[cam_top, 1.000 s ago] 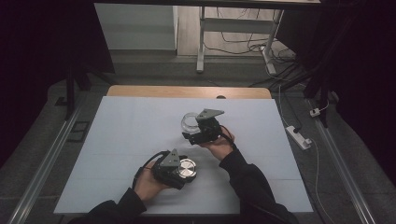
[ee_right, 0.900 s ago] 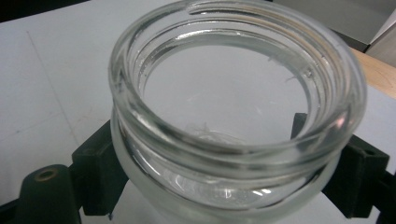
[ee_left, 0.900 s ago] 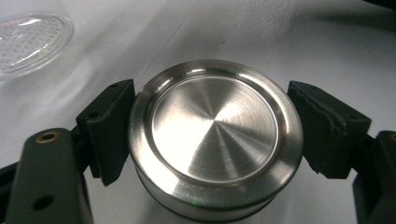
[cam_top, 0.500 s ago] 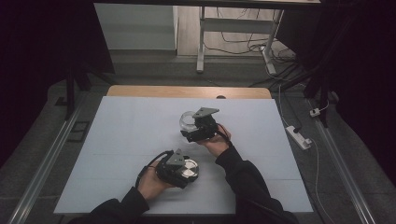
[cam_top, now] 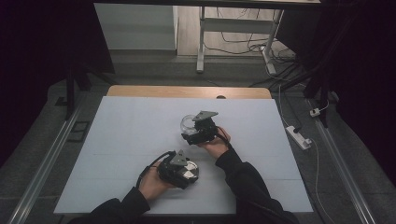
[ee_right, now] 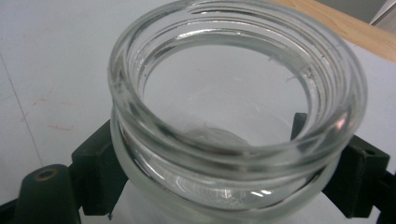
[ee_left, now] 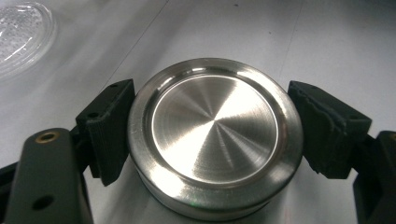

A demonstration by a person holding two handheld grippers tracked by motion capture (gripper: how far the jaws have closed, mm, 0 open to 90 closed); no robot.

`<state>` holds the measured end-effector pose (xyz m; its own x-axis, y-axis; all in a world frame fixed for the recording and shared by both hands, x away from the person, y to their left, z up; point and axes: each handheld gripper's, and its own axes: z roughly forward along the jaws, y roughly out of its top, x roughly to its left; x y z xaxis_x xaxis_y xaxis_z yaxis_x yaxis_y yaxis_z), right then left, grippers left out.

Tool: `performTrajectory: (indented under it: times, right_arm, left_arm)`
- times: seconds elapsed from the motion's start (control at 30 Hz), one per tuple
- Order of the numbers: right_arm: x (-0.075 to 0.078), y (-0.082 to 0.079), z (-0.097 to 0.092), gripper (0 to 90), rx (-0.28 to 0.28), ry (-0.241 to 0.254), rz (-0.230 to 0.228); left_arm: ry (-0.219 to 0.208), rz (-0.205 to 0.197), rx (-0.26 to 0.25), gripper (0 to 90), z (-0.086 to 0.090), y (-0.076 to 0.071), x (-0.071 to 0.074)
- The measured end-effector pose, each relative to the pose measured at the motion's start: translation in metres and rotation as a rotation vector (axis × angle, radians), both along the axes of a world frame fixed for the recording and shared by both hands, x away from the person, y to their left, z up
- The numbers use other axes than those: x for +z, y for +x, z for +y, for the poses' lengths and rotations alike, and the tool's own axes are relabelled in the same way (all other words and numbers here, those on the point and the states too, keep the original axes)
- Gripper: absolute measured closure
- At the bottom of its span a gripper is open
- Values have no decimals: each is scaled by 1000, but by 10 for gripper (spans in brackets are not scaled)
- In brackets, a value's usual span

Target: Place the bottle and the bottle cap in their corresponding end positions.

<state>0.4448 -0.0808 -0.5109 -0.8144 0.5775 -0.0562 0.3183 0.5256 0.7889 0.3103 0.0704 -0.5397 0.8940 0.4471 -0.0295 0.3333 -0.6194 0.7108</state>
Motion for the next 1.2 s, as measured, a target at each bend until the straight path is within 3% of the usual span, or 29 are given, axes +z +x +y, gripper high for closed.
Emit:
performTrajectory:
  times: [0.27, 0.43, 0.67, 0.87, 1.03, 1.2]
  right_arm:
    - [-2, 1, -2, 145, 1, 17, 10]
    - [-2, 0, -2, 139, 2, 8, 11]
    - [-1, 1, 0, 57, 17, 6, 50]
    - [0, 0, 0, 2, 20, -14, 47]
    - [2, -1, -3, 0, 23, -6, 61]
    - [2, -1, -8, 0, 22, 41, 107]
  left_arm:
    - [32, 17, -4, 195, -2, 1, -2]
    - [29, 20, -5, 191, -2, 2, -3]
    - [6, 47, -11, 151, 0, 4, -3]
    - [-12, 58, 1, 114, 3, 5, -2]
    - [-18, 37, 5, 53, 5, 3, -1]
    - [-80, 58, 4, 13, 11, 2, 2]
